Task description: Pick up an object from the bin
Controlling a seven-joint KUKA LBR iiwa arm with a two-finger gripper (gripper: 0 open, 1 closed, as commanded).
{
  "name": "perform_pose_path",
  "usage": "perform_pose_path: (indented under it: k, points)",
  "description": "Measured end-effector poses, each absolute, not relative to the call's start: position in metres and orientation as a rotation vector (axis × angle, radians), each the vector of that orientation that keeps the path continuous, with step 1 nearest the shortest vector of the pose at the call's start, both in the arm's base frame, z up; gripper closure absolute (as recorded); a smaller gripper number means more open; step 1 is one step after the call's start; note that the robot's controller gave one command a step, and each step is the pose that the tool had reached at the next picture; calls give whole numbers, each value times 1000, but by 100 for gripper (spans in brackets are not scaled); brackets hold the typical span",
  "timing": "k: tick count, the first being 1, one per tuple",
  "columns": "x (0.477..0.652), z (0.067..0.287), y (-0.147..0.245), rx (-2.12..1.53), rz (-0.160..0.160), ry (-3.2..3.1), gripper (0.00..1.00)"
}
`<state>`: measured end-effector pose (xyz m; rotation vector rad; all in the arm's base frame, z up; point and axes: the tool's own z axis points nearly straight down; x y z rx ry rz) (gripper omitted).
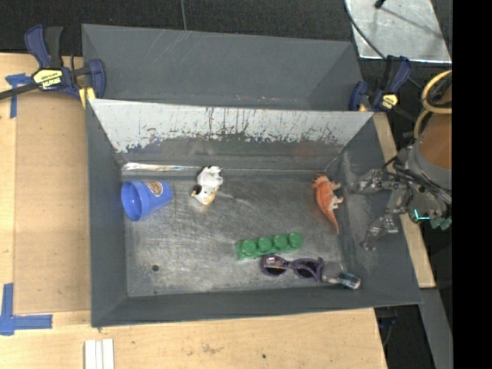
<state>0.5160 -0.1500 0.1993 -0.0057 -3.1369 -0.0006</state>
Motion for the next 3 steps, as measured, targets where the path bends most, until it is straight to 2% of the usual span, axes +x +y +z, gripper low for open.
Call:
perform_pose_path:
  k: [1, 2, 3]
  points:
    - [518, 204, -149, 0, 2, -3145, 0]
    - [508, 155, -148, -86, 4, -3151, 0]
    - [522, 88, -130, -217, 2, -3141, 0]
